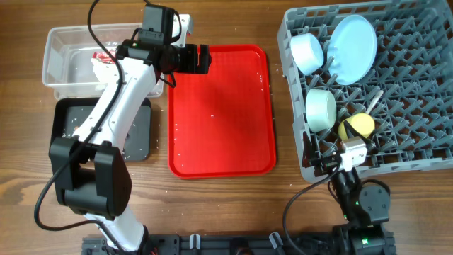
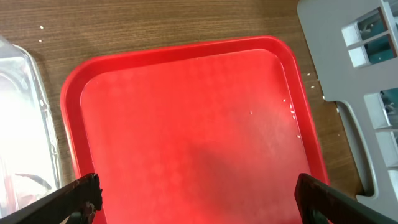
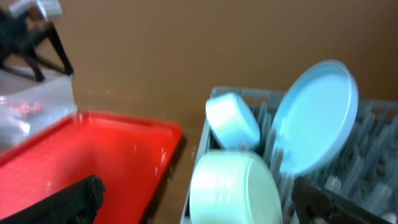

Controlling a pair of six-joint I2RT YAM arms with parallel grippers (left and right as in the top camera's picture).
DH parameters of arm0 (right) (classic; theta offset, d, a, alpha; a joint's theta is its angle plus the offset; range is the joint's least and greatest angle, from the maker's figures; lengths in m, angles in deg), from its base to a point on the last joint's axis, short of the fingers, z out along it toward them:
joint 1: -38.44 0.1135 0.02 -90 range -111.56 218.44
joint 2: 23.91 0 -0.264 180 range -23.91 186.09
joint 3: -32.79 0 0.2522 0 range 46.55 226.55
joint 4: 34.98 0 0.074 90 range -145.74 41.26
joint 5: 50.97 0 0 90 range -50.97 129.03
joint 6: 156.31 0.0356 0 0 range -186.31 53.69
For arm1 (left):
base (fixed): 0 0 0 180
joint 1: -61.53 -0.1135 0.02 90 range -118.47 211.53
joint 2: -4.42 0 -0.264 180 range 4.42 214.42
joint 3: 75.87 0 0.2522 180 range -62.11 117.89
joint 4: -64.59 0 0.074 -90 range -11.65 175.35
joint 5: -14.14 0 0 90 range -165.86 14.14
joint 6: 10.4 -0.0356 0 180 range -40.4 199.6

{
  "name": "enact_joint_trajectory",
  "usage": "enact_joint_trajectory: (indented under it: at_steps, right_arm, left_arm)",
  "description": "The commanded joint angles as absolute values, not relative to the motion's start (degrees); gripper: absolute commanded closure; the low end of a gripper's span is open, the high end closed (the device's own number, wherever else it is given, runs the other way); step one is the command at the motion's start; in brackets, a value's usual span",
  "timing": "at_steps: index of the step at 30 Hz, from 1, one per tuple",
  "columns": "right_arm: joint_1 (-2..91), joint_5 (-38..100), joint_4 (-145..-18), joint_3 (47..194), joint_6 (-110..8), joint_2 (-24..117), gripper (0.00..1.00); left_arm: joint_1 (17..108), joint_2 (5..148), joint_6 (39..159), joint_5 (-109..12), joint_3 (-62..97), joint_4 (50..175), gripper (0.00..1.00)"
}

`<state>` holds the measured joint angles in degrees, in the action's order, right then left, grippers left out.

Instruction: Sort waste into correct bins and load items into the dishwasher rack

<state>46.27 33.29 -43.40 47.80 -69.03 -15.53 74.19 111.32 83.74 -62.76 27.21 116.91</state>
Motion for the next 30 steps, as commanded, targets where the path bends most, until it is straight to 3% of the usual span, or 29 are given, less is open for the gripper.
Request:
enact_joint_trajectory:
  at_steps: [1, 15, 19, 24, 30]
  right_arm:
    - [46.2, 34.4, -48.6, 46.8, -69.3, -20.6, 0.01]
    - [46.2, 34.6, -48.5, 46.8, -69.3, -22.9, 0.00]
    - [46.2, 34.6, -48.5, 46.8, -69.3, -22.9, 0.00]
    - [46.2, 34.6, -48.5, 46.8, -69.3, -22.9, 0.00]
    - [46.2, 34.6, -48.5, 46.8, -69.3, -22.9, 0.00]
  left_arm:
    - [74.2, 110.2, 83.4, -63.1, 27.5, 116.7, 0.00]
    - [74.2, 110.2, 83.4, -63.1, 27.5, 116.7, 0.00]
    - [73.8, 110.2, 83.4, -68.7, 27.5, 117.6, 0.00]
    - [74.6, 95.9, 82.8, -71.4, 24.9, 119.7, 0.00]
    - [67.8, 64.2, 83.5, -73.3, -1.9, 106.4, 0.00]
